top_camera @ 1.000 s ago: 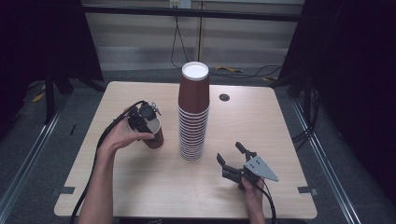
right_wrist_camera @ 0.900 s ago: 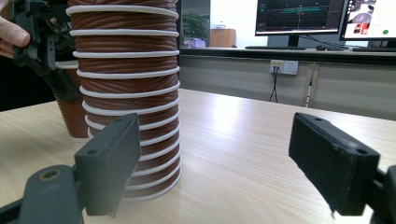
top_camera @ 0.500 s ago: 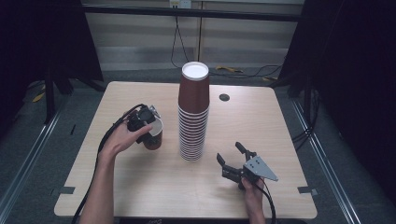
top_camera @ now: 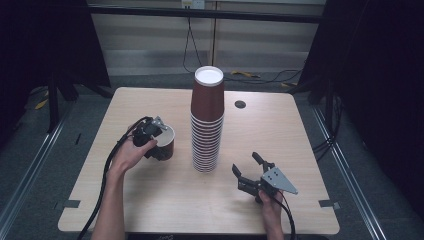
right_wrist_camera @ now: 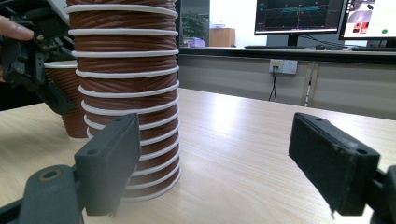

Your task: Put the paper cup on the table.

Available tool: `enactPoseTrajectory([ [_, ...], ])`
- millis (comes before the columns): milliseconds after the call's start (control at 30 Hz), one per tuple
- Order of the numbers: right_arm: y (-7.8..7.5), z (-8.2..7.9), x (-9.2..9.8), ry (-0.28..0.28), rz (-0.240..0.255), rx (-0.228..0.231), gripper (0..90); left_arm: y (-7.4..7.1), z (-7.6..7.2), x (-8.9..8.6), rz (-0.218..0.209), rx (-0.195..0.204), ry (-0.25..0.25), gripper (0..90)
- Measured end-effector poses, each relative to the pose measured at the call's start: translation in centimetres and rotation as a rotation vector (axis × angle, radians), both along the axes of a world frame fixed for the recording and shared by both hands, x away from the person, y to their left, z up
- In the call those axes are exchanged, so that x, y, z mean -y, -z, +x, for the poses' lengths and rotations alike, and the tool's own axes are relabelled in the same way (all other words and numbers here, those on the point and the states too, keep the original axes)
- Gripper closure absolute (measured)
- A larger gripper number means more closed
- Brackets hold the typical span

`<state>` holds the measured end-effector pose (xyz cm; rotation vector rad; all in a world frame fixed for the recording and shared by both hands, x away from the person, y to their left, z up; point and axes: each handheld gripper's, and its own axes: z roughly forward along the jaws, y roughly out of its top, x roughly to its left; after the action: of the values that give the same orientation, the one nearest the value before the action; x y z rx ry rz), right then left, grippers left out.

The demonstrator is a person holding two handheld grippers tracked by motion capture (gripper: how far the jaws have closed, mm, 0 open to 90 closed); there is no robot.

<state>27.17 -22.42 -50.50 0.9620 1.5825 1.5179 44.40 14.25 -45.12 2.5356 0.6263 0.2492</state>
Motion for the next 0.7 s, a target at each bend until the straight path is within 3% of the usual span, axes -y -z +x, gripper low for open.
enactPoseTrajectory([
  [100,0.0,0.0,0.0,0.000,-0.001,0.003,16.8,0.5,0.0,-0.6,-0.037,-0.021,0.002,14.8],
  [167,0.0,0.0,0.0,-0.002,-0.001,0.003,16.8,1.0,-0.3,-0.8,-0.078,-0.006,-0.028,16.0],
  [200,0.0,0.0,0.0,-0.001,0.000,0.003,16.8,1.1,-0.4,-0.9,-0.066,0.007,-0.008,16.1],
  [300,0.0,0.0,0.0,-0.001,0.000,0.002,16.8,1.4,-0.9,-1.2,-0.085,0.023,-0.019,15.8],
  [333,0.0,0.0,0.0,-0.001,0.001,0.001,16.8,1.5,-1.3,-1.3,-0.123,0.021,-0.042,15.8],
  [500,0.0,0.0,0.0,-0.002,0.000,0.003,16.8,1.9,-2.1,-2.0,-0.207,0.041,-0.055,15.9],
  [533,0.0,0.0,0.0,-0.003,-0.001,0.004,16.8,2.0,-2.3,-2.2,-0.253,0.060,-0.060,16.0],
  [567,0.0,0.0,0.0,-0.002,0.000,0.004,16.8,2.1,-2.5,-2.4,-0.291,0.053,-0.065,15.9],
  [700,0.0,0.0,0.0,-0.002,0.000,0.004,16.8,2.5,-2.7,-2.7,-0.280,0.053,-0.097,15.8],
])
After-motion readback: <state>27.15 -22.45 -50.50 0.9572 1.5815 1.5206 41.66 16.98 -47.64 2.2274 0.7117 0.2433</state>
